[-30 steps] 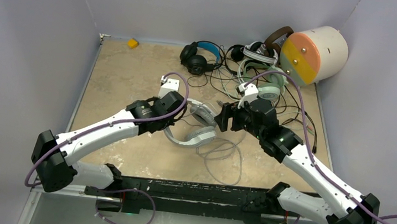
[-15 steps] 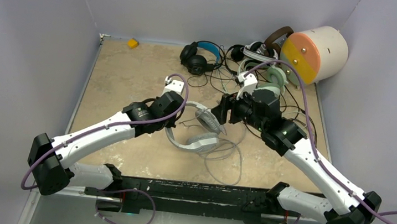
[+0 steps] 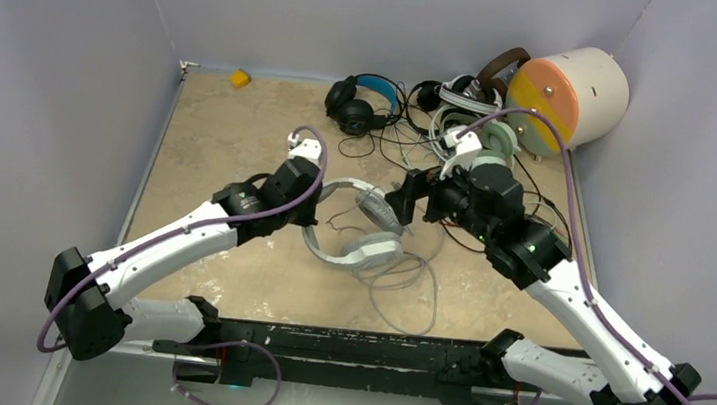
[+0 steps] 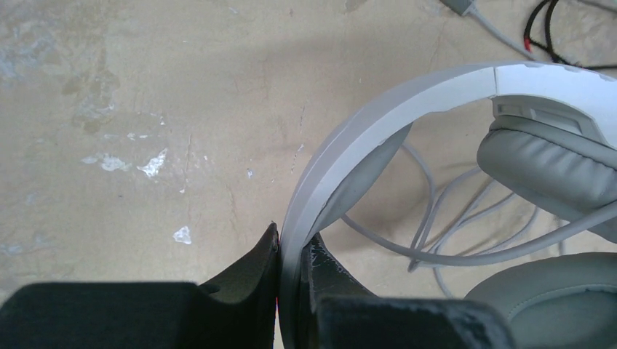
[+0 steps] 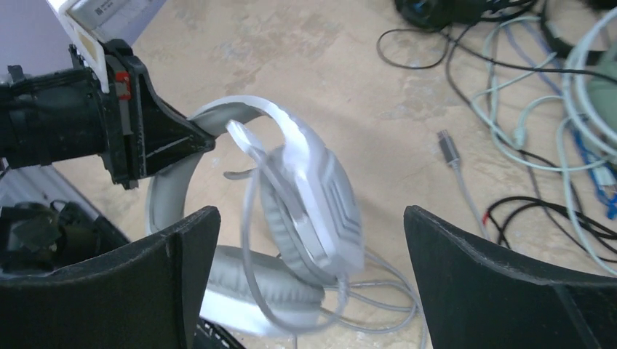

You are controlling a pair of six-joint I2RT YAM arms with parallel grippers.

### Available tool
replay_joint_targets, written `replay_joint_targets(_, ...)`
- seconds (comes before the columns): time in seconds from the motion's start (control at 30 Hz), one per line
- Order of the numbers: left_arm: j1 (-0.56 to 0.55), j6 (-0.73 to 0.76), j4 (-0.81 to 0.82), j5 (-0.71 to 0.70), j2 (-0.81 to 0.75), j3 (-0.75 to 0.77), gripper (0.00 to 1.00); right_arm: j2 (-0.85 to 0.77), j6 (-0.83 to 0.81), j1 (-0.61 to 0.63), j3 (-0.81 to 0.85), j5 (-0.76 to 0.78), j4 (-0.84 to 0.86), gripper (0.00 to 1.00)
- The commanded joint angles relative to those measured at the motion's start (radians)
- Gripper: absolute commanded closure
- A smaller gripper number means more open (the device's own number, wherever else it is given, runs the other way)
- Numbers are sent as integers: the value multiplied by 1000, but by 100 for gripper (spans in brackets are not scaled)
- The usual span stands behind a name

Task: Wrap the headphones
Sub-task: Pick up the headphones from the center of the board, then wrap the headphones cable around the headphones.

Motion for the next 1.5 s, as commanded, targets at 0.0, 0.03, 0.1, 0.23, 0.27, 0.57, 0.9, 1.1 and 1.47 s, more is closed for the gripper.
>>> replay_joint_targets(0.0,144,-84,116,193,-82,-3,100,-86,5,-3,3,171,4,1)
replay_joint_targets(0.03,149,-82,110,177,-96,1,100,-110,12,-3,-10,202,12,1)
replay_joint_targets(0.1,151,-79,75,145,-118,23,100,-140,30,-3,-39,259,17,1)
replay_joint_targets(0.23,164,-72,-22,75,-119,89,100,-201,47,-5,-121,296,64,1)
replay_joint_targets(0.27,164,-73,-44,54,-120,107,100,-212,49,-5,-145,292,80,1)
replay_joint_targets(0.57,165,-42,-152,10,-181,285,100,-383,84,-5,-429,217,269,6)
replay_joint_targets(0.9,166,-24,-186,184,-118,511,100,-333,8,-5,-745,-116,808,12)
replay_joint_targets(1.1,164,-12,-196,222,-75,603,100,4,-8,-5,-595,-283,839,11)
replay_joint_targets(1.47,164,-18,-200,209,-54,647,100,411,94,-3,-411,-401,981,11)
